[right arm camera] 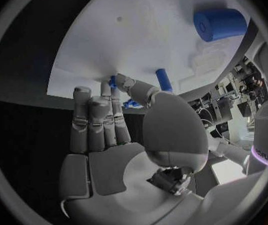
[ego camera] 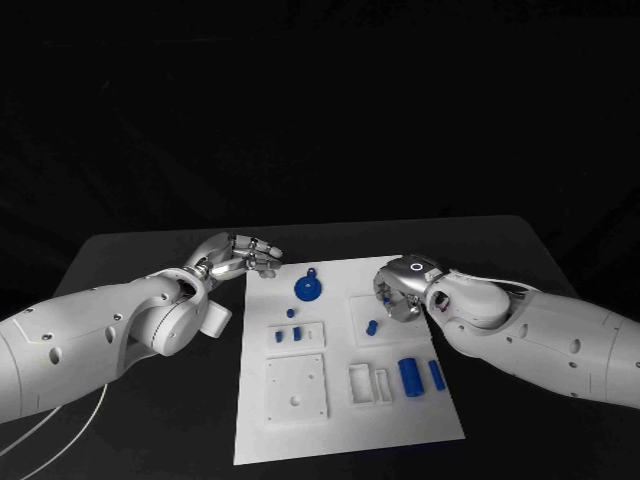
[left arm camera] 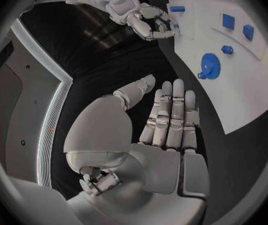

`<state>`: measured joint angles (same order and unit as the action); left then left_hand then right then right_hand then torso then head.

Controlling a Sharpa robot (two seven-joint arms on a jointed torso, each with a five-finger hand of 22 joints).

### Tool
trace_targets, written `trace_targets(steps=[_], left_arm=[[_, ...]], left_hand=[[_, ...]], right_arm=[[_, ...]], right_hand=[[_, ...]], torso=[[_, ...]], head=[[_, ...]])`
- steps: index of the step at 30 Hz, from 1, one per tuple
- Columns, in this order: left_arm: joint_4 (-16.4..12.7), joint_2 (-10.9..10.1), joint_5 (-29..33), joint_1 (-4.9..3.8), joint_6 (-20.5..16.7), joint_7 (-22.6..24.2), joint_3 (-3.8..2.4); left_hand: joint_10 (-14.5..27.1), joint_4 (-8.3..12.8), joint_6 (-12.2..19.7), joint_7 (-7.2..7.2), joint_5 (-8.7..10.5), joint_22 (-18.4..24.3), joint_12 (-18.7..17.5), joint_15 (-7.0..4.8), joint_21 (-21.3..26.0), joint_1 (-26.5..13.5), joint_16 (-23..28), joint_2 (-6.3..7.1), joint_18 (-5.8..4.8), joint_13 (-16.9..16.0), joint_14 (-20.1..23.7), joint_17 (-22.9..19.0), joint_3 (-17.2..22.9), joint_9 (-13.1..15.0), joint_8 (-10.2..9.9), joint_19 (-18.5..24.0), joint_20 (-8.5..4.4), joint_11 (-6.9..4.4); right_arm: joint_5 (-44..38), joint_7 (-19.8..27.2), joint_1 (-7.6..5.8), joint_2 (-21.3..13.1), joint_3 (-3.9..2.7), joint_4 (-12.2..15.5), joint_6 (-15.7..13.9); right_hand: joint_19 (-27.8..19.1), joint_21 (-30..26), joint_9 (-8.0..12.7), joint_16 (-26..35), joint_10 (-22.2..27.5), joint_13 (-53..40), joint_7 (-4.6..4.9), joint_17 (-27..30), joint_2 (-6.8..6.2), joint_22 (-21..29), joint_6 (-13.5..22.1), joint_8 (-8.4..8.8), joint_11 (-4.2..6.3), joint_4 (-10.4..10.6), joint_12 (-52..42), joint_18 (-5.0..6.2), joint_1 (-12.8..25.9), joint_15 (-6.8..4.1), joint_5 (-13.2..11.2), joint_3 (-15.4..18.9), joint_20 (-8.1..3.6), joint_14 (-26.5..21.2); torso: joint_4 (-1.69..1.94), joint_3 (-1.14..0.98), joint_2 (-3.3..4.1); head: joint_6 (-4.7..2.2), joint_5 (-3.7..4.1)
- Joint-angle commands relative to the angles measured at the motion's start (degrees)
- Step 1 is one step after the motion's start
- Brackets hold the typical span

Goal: Assemble the parts on the task board

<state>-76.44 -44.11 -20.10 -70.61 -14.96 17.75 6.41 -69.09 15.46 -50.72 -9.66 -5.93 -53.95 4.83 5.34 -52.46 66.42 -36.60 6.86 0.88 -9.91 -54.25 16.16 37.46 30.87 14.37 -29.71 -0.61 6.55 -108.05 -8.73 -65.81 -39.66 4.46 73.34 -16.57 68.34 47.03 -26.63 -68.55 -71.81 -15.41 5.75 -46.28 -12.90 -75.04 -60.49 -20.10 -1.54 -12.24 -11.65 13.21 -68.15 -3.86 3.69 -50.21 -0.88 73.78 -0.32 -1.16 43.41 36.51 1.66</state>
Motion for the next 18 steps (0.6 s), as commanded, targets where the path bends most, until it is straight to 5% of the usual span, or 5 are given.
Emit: trace_targets(steps=[1,18], left_arm=[[0.1,0.0,0.4,-0.02,0.4,0.4,-0.04],[1.1,0.2,0.5,-0.02,0.1,0.4,-0.04]], left_hand=[[0.3,0.0,0.6,0.04,0.2,-0.1,-0.3,0.24,0.2,-0.6,0.4,0.18,0.73,0.1,-0.1,0.1,-0.2,-0.1,0.1,0.0,0.47,0.3],[0.3,-0.1,0.6,0.02,0.23,-0.1,-0.3,0.23,0.2,-0.6,0.5,0.18,0.75,0.1,-0.2,0.3,-0.3,-0.1,0.1,0.0,0.47,0.31]], right_arm=[[-1.5,-1.0,0.91,-0.2,0.62,0.1,2.4],[-1.6,-0.9,0.92,-1.2,0.13,1.4,-2.5]], right_hand=[[0.3,0.3,0.0,-0.1,-2.8,-0.4,0.01,0.1,-0.03,-0.8,-0.5,-0.41,-0.39,0.0,-0.3,1.79,-0.3,-0.6,-0.5,-0.5,-0.1,0.1],[0.9,0.4,-0.1,-0.1,-3.4,-1.0,-0.22,0.3,-0.67,-0.8,-1.1,-0.6,-0.1,0.2,-0.4,1.79,-0.4,-0.9,-0.8,-1.1,-0.28,0.5]], torso=[[-0.01,-0.01,-0.01],[-0.05,-0.04,-0.07]], head=[[0.01,0.0],[-0.18,-0.09]])
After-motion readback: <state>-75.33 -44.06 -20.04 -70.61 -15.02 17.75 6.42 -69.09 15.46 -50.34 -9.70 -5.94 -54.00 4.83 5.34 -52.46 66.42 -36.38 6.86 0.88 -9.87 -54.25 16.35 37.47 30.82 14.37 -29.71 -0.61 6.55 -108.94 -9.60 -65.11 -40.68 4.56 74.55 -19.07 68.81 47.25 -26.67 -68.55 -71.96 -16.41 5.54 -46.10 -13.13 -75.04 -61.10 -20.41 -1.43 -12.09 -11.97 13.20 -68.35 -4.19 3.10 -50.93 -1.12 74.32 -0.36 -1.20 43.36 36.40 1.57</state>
